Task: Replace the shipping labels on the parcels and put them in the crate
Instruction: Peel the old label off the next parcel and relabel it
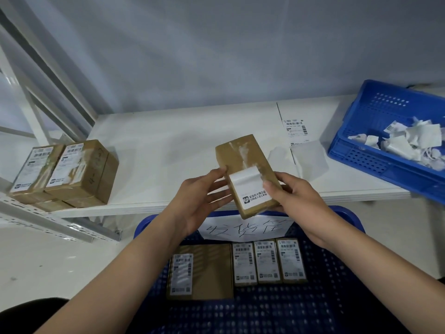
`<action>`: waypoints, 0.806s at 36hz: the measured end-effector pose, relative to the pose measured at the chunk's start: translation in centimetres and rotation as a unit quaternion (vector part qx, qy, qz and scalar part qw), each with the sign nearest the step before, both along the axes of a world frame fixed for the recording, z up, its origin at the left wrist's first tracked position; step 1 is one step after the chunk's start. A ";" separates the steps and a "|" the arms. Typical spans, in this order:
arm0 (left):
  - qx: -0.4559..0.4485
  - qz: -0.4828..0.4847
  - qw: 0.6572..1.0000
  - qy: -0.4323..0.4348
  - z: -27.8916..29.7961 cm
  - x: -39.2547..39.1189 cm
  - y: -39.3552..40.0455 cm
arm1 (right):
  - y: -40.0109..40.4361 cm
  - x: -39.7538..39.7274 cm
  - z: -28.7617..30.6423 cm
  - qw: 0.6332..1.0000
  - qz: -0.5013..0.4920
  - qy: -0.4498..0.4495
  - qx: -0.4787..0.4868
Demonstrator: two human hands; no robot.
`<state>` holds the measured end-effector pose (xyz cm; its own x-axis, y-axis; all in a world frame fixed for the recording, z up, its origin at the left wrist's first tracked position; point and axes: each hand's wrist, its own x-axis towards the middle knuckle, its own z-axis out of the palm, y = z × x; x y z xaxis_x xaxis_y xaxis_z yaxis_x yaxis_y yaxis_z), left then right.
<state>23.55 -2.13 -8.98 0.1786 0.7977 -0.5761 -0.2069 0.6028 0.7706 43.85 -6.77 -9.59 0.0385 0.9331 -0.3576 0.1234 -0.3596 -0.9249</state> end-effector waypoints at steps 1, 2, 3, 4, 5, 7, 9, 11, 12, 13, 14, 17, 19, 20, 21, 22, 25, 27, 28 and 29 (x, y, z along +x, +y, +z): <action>-0.002 0.003 1.000 0.000 0.0 0.0 0.1 | 0.0 -0.1 0.0 1.000 0.000 0.003 0.000; -0.002 0.002 1.000 0.002 0.1 0.0 0.1 | -0.1 -0.1 0.0 1.000 0.001 0.006 -0.001; 0.000 -0.001 1.000 0.007 0.1 0.0 0.1 | -0.1 -0.1 0.0 1.000 0.006 0.009 -0.005; 0.003 -0.007 1.000 0.014 0.1 0.0 0.1 | -0.1 -0.1 0.0 1.000 0.015 0.012 -0.011; 0.008 -0.014 1.000 0.021 0.0 0.1 0.1 | -0.1 -0.1 0.1 0.999 0.024 0.014 -0.017; 0.020 -0.023 0.999 0.036 -0.1 0.1 0.0 | 0.0 -0.2 -0.1 0.999 0.031 -0.001 -0.019; 0.030 -0.023 0.997 0.061 -0.3 0.0 0.0 | 0.0 -0.1 -0.3 0.994 0.017 -0.107 0.031; 0.040 -0.015 0.993 0.107 -0.6 -0.1 -0.1 | -0.3 0.0 -0.4 0.949 0.008 -0.272 0.162; 0.045 -0.012 0.990 0.135 -0.7 -0.1 -0.1 | -0.4 0.0 -0.4 0.914 0.014 -0.324 0.242; 0.049 -0.011 0.986 0.160 -0.8 -0.1 -0.1 | -0.4 0.1 -0.5 0.882 0.027 -0.353 0.310; 0.052 -0.013 0.982 0.179 -1.0 0.0 -0.1 | -0.5 0.2 -0.7 0.858 0.042 -0.365 0.359; 0.056 -0.023 0.980 0.190 -1.3 0.3 -0.4 | -0.6 -0.5 -1.5 0.826 0.110 -0.372 0.409; 0.058 -0.030 0.980 0.188 -1.5 0.5 -0.7 | -0.7 -0.9 -2.2 0.819 0.145 -0.376 0.409; 0.059 -0.031 0.980 0.186 -1.6 0.6 -0.8 | -0.8 -1.0 -2.5 0.819 0.152 -0.376 0.405; 0.057 -0.030 0.981 0.183 -1.7 0.7 -0.8 | -0.8 -1.0 -2.6 0.821 0.153 -0.377 0.400; 0.055 -0.027 0.982 0.180 -1.7 0.8 -0.8 | -0.7 -1.0 -2.7 0.823 0.151 -0.379 0.395; 0.056 -0.024 0.983 0.176 -1.6 0.9 -0.9 | -0.6 -0.7 -2.6 0.826 0.141 -0.381 0.391; 0.065 -0.024 0.981 0.184 -1.5 1.0 -1.0 | -0.6 -0.6 -2.5 0.821 0.141 -0.383 0.399; 0.069 -0.022 0.979 0.189 -1.4 1.0 -1.0 | -0.6 -0.7 -2.4 0.819 0.143 -0.385 0.400; 0.071 -0.020 0.978 0.194 -1.4 1.0 -1.0 | -0.6 -0.7 -2.4 0.819 0.145 -0.387 0.398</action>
